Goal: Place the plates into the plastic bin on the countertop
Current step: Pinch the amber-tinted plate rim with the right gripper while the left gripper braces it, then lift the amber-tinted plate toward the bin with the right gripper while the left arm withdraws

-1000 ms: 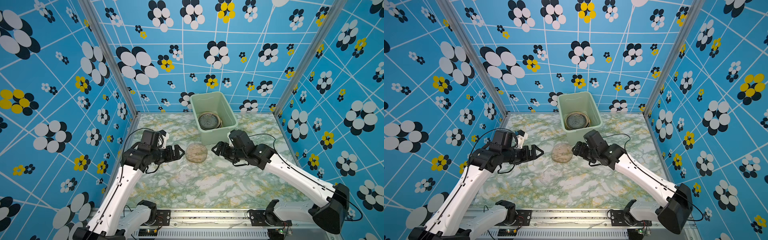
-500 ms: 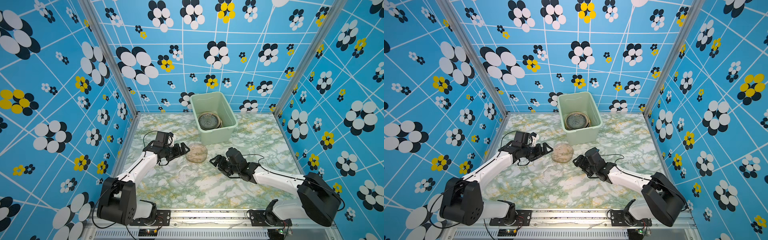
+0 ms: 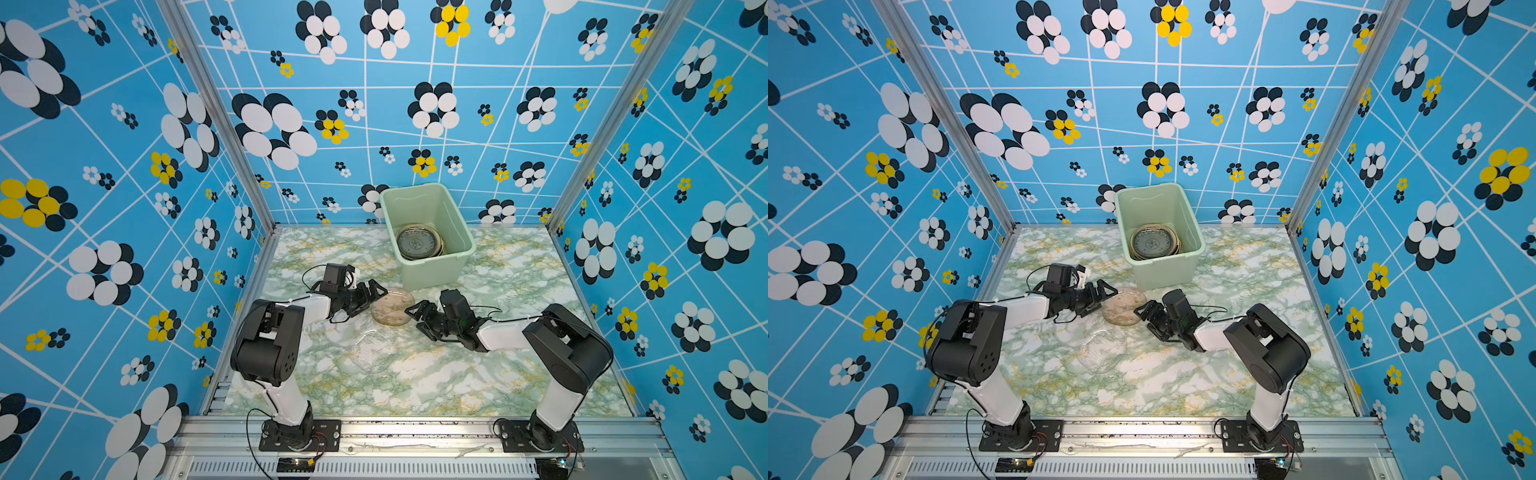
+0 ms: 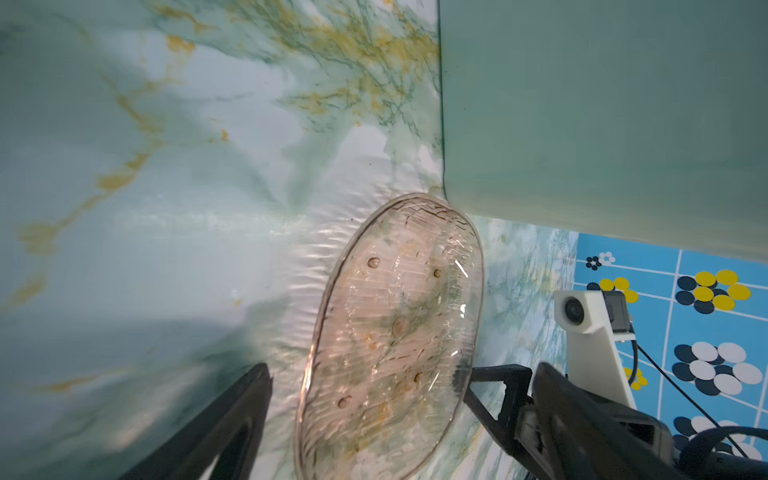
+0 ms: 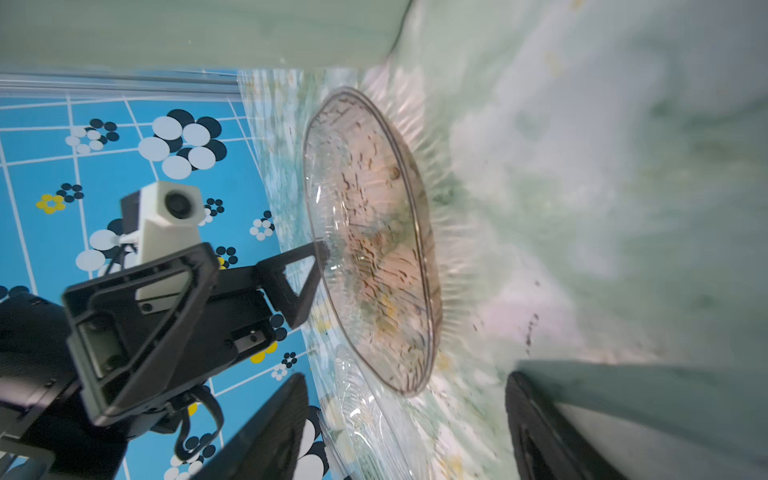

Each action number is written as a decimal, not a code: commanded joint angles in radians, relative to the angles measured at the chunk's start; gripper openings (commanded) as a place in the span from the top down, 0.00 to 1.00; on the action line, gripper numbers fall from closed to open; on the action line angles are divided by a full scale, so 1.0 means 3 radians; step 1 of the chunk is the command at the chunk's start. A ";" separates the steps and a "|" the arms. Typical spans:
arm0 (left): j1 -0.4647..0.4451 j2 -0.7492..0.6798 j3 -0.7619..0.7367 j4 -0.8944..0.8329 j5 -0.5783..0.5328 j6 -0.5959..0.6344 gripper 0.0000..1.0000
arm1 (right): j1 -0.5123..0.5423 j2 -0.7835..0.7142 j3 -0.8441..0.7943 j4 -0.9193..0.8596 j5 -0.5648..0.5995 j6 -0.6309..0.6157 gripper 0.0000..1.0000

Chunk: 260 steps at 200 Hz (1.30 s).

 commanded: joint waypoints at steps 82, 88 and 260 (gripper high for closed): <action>-0.0288 0.0101 0.0081 0.0396 0.0200 -0.0242 0.03 | -0.0012 0.0323 0.0325 0.0253 -0.0188 0.0065 0.36; -0.0312 0.0099 0.0072 0.0401 0.0198 -0.0250 0.03 | -0.0012 0.0302 0.0331 0.0241 -0.0177 0.0057 0.38; -0.0428 -0.0357 -0.0152 0.0270 0.0066 -0.0318 0.03 | -0.0027 -0.0341 0.0208 -0.0678 0.0277 -0.0069 0.98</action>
